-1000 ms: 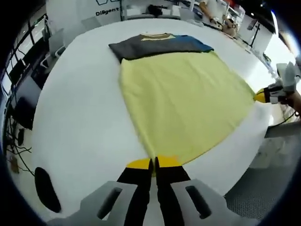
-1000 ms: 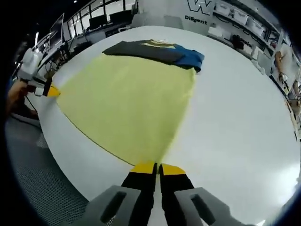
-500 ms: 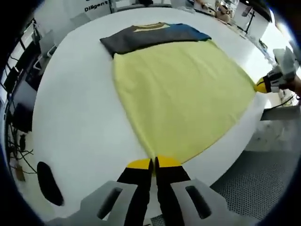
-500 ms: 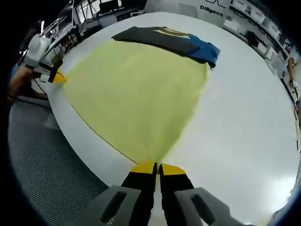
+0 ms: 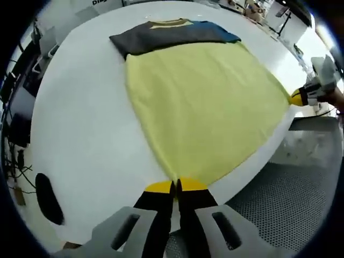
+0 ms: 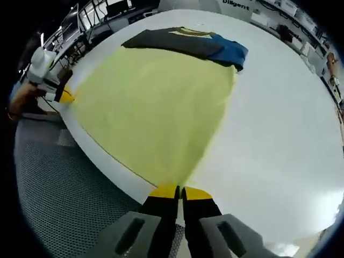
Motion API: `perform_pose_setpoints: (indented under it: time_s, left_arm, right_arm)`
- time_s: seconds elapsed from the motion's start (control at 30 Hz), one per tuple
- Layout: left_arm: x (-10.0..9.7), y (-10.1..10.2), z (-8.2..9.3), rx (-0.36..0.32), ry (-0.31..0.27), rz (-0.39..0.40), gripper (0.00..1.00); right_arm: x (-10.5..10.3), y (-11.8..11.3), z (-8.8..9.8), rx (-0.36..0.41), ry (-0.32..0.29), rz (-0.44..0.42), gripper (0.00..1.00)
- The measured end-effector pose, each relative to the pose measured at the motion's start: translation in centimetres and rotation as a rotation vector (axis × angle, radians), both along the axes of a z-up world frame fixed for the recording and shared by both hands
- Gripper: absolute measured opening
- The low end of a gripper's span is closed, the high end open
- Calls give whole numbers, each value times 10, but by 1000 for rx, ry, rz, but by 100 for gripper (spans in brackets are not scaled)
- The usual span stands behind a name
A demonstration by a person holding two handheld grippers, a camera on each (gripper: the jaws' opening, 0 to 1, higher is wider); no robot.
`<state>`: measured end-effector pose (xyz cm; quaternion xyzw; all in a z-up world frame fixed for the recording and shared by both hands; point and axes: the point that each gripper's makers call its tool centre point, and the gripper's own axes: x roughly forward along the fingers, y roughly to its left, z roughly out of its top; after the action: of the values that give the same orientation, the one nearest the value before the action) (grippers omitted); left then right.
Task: Fold the garment on the visible template until the final outline fits inside the template.
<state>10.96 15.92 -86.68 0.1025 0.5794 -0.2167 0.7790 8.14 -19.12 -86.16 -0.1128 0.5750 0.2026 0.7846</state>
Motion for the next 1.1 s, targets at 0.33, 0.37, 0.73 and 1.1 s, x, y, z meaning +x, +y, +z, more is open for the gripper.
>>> perform_pose_setpoints:
  time_s: [0.33, 0.37, 0.73, 1.1]
  left_arm:
    - [-16, -1, 0, -34, 39, 9, 3]
    - [-17, -1, -1, -38, 40, 8, 3]
    - [-30, -4, -1, -27, 73, -30, 3]
    - [-34, -5, -1, -15, 87, -45, 3]
  right_arm:
    - [-15, -1, -2, -6, 47, -12, 0]
    - [-15, -1, -1, -7, 48, -15, 0]
    - [-27, -2, 1, -2, 89, -33, 0]
    - [-29, -1, 5, 1, 94, -19, 0]
